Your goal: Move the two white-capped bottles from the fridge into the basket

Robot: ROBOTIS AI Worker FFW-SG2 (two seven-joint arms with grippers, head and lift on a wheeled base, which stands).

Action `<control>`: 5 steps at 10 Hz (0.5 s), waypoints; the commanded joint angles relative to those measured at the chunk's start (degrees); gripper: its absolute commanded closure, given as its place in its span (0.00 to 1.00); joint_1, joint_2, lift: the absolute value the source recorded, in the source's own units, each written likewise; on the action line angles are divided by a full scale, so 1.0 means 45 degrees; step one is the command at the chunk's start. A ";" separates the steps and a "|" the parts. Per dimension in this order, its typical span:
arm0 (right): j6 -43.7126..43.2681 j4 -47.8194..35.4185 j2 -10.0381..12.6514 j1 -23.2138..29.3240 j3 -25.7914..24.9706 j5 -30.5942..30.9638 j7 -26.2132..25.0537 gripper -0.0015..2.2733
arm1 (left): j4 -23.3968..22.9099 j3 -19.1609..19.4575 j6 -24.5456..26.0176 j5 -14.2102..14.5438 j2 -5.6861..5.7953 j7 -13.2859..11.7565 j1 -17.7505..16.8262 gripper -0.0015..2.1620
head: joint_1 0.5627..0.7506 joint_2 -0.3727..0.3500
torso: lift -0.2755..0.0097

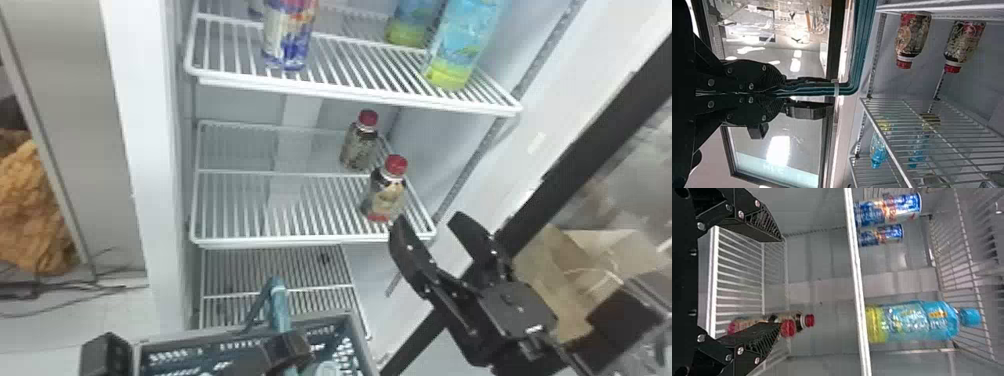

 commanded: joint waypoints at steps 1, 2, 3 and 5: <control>-0.1233 0.0924 0.0184 -0.0110 -0.0050 0.0320 -0.0068 0.14 | 0.0000 0.0000 0.0000 0.0011 0.0000 -0.0001 0.0000 0.52 | 0.70 0.03 | 0.05; -0.2171 0.1580 0.0282 -0.0204 -0.0050 0.0549 -0.0126 0.14 | 0.0000 0.0000 0.0000 0.0011 0.0000 -0.0001 0.0000 0.52 | 0.70 0.03 | 0.05; -0.3233 0.2517 0.0380 -0.0422 -0.0050 0.0650 -0.0126 0.14 | 0.0000 -0.0025 0.0000 0.0036 0.0000 -0.0001 0.0000 0.52 | 0.70 0.03 | 0.05; -0.4421 0.3705 0.0458 -0.0766 0.0204 0.0726 -0.0107 0.14 | 0.0000 -0.0025 0.0000 0.0036 -0.0020 -0.0001 0.0031 0.52 | 0.70 0.03 | 0.05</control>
